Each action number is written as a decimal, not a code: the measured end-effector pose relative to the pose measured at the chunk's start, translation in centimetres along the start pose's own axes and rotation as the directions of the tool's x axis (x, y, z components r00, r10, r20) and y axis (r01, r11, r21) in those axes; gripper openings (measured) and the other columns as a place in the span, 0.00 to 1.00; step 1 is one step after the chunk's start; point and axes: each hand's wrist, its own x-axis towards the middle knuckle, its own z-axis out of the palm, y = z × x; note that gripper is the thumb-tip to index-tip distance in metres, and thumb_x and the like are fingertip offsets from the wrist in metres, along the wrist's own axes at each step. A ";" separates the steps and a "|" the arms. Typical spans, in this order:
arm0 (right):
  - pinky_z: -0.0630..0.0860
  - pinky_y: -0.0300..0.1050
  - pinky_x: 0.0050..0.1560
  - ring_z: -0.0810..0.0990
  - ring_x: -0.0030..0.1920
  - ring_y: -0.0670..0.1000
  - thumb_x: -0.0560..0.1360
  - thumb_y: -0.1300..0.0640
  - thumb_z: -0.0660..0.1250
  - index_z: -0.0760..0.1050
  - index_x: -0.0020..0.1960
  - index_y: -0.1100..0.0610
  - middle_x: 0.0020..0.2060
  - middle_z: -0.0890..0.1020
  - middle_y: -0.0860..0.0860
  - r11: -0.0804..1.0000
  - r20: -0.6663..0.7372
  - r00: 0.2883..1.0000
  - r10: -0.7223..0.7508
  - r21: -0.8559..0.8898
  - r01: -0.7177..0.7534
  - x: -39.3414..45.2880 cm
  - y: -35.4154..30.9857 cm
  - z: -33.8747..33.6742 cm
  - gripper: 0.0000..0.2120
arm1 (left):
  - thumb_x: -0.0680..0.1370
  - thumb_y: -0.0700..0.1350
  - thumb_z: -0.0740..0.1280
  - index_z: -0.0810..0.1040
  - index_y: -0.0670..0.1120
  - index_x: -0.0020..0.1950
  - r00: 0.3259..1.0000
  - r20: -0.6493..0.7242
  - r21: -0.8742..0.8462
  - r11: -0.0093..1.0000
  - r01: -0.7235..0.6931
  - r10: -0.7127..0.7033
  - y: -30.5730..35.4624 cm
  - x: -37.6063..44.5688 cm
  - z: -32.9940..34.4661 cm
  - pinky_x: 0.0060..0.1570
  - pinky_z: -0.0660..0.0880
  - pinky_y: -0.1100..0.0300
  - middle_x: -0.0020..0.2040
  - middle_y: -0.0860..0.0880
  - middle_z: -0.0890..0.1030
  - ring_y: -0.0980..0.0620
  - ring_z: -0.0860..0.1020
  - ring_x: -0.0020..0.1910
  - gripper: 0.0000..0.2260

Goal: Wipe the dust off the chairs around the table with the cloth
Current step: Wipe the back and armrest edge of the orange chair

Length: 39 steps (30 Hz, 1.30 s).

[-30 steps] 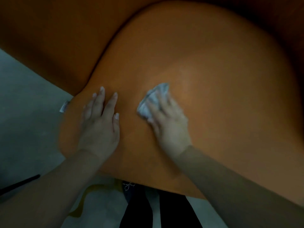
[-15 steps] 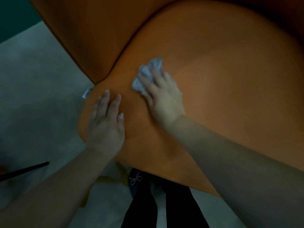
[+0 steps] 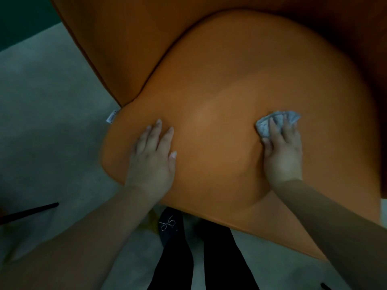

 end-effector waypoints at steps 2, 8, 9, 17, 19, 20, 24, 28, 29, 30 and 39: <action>0.50 0.46 0.76 0.56 0.75 0.63 0.80 0.60 0.61 0.66 0.73 0.60 0.75 0.61 0.59 0.982 0.112 0.993 -0.019 -0.182 0.040 -1.4 0.0 -0.1 0.21 | 0.82 0.52 0.54 0.53 0.52 0.79 0.999 0.043 -0.022 0.999 -0.029 0.030 0.6 -0.2 -0.4 0.74 0.52 0.46 0.79 0.50 0.48 0.49 0.47 0.77 0.25; 0.58 0.51 0.73 0.59 0.75 0.58 0.81 0.54 0.58 0.65 0.74 0.52 0.76 0.60 0.53 0.961 0.469 0.883 -0.024 -0.234 0.150 -4.0 -0.8 -2.3 0.21 | 0.81 0.51 0.56 0.56 0.52 0.78 0.982 0.171 0.106 0.990 -0.096 0.077 1.2 -1.6 -2.4 0.74 0.49 0.47 0.79 0.49 0.54 0.48 0.50 0.77 0.24; 0.59 0.50 0.73 0.62 0.73 0.58 0.81 0.55 0.59 0.66 0.74 0.54 0.75 0.62 0.53 0.973 0.469 0.883 -0.027 -0.190 0.130 -3.6 -1.2 -3.2 0.21 | 0.81 0.50 0.57 0.58 0.51 0.77 0.982 0.172 0.122 0.988 -0.094 0.073 1.5 -1.9 -3.3 0.75 0.48 0.48 0.78 0.49 0.56 0.47 0.50 0.77 0.24; 0.63 0.45 0.69 0.67 0.70 0.54 0.82 0.53 0.58 0.66 0.74 0.52 0.71 0.70 0.55 0.987 0.325 0.939 0.110 0.074 -0.141 -3.4 -8.2 -13.4 0.20 | 0.80 0.49 0.59 0.60 0.49 0.77 0.988 0.134 0.187 0.977 -0.099 0.075 5.1 -3.8 -15.0 0.74 0.52 0.48 0.74 0.47 0.65 0.46 0.57 0.75 0.24; 0.65 0.41 0.65 0.69 0.67 0.52 0.82 0.52 0.58 0.66 0.73 0.51 0.68 0.72 0.54 0.981 0.312 0.943 0.118 0.111 -0.160 -3.7 -9.4 -15.7 0.21 | 0.80 0.49 0.60 0.63 0.48 0.76 0.988 0.110 0.213 0.968 -0.132 0.110 6.0 -4.0 -18.1 0.73 0.55 0.48 0.71 0.47 0.68 0.46 0.60 0.73 0.24; 0.64 0.38 0.62 0.70 0.66 0.51 0.81 0.52 0.59 0.66 0.73 0.51 0.67 0.73 0.53 0.977 0.300 0.946 0.120 0.135 -0.167 -3.9 -10.1 -16.7 0.20 | 0.80 0.49 0.61 0.63 0.47 0.75 0.988 0.091 0.213 0.967 -0.140 0.123 6.4 -4.1 -19.5 0.73 0.57 0.48 0.71 0.47 0.69 0.45 0.61 0.73 0.24; 0.61 0.33 0.58 0.70 0.64 0.49 0.81 0.53 0.61 0.68 0.72 0.51 0.65 0.75 0.51 0.972 0.266 0.960 0.087 0.189 -0.140 -3.6 -12.3 -20.2 0.20 | 0.79 0.47 0.62 0.64 0.47 0.75 0.988 0.047 0.203 0.967 -0.152 0.145 7.8 -3.8 -24.0 0.71 0.60 0.47 0.71 0.46 0.68 0.44 0.61 0.73 0.24; 0.63 0.35 0.57 0.71 0.63 0.48 0.80 0.50 0.61 0.68 0.72 0.49 0.65 0.74 0.49 0.972 0.272 0.959 0.078 0.195 -0.134 -2.7 -14.5 -22.3 0.20 | 0.80 0.47 0.61 0.65 0.47 0.75 0.988 0.027 0.193 0.969 -0.157 0.155 8.8 -3.4 -26.9 0.72 0.58 0.48 0.72 0.46 0.68 0.44 0.59 0.74 0.23; 0.63 0.36 0.57 0.71 0.63 0.48 0.80 0.50 0.61 0.67 0.72 0.49 0.65 0.73 0.49 0.971 0.268 0.960 0.076 0.198 -0.132 -2.5 -15.2 -22.7 0.21 | 0.80 0.47 0.61 0.65 0.47 0.75 0.987 0.020 0.186 0.970 -0.158 0.157 8.9 -3.4 -27.4 0.71 0.58 0.49 0.72 0.47 0.67 0.45 0.59 0.74 0.23; 0.64 0.36 0.57 0.72 0.62 0.48 0.80 0.50 0.61 0.68 0.72 0.49 0.65 0.74 0.50 0.971 0.258 0.964 0.070 0.204 -0.125 -2.3 -16.0 -22.9 0.21 | 0.80 0.47 0.62 0.65 0.47 0.75 0.987 0.013 0.177 0.971 -0.162 0.162 8.9 -3.4 -28.0 0.71 0.58 0.49 0.72 0.47 0.67 0.45 0.59 0.73 0.23; 0.63 0.37 0.64 0.70 0.66 0.49 0.80 0.52 0.62 0.68 0.72 0.52 0.67 0.73 0.51 0.948 0.102 0.986 0.134 0.277 -0.157 -1.5 -25.3 -21.7 0.21 | 0.80 0.48 0.61 0.63 0.48 0.76 0.941 0.066 0.168 0.926 -0.339 0.333 5.1 0.2 -34.6 0.69 0.61 0.50 0.73 0.47 0.64 0.47 0.59 0.71 0.24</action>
